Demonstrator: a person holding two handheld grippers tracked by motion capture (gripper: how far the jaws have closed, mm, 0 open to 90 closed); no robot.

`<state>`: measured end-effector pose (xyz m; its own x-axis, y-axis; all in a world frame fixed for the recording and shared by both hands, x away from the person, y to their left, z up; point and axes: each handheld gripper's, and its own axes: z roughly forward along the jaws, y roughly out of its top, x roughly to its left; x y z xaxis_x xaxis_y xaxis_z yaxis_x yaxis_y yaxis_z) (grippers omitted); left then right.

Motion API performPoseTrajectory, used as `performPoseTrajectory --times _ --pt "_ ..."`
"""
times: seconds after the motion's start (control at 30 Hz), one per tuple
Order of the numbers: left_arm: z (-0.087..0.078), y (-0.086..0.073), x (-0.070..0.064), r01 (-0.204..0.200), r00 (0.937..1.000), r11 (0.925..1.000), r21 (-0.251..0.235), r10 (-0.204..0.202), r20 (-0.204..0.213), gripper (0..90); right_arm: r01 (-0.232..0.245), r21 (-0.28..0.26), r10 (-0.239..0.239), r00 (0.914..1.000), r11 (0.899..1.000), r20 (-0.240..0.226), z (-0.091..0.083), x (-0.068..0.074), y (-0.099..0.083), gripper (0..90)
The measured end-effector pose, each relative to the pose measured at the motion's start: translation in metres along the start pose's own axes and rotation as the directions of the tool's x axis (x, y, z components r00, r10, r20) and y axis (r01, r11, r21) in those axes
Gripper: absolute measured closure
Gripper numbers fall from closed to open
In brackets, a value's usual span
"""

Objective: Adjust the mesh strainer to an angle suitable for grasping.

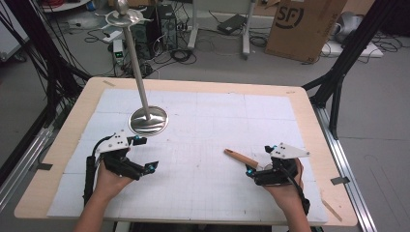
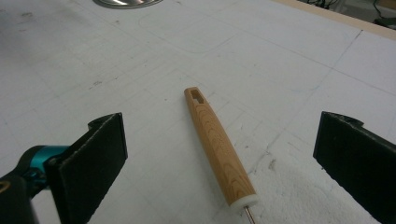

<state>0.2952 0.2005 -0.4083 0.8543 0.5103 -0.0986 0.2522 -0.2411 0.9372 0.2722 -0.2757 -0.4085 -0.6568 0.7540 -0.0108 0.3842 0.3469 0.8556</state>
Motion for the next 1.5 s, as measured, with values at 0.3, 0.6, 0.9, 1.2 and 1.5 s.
performPoseTrajectory --times 0.3,0.6,0.9,1.2,1.5 --pt "0.003 -0.001 -0.002 -0.007 1.0 0.9999 0.015 0.006 0.006 2.4 0.003 0.008 -0.003 0.9999 1.0 0.011 0.0 0.001 -0.002 1.6" --pt "0.004 -0.002 -0.002 -0.002 1.0 0.9999 0.015 0.002 0.009 2.4 0.013 0.035 -0.014 0.9997 0.999 0.02 0.002 0.0 -0.002 4.9" --pt "0.003 -0.002 -0.001 0.002 0.9999 0.9999 0.012 -0.002 0.011 2.4 0.017 0.107 -0.019 0.9997 0.994 0.013 0.007 -0.004 -0.003 19.3" --pt "0.003 -0.003 -0.001 0.006 0.9999 0.9999 0.014 -0.006 0.011 2.4 0.033 0.175 -0.039 0.9988 0.984 0.031 0.015 -0.009 0.0 25.9" --pt "0.005 -0.004 -0.001 0.006 0.9999 0.9997 0.022 -0.006 0.015 2.4 0.048 0.279 -0.056 0.9982 0.959 0.02 0.027 -0.01 -0.002 36.7"
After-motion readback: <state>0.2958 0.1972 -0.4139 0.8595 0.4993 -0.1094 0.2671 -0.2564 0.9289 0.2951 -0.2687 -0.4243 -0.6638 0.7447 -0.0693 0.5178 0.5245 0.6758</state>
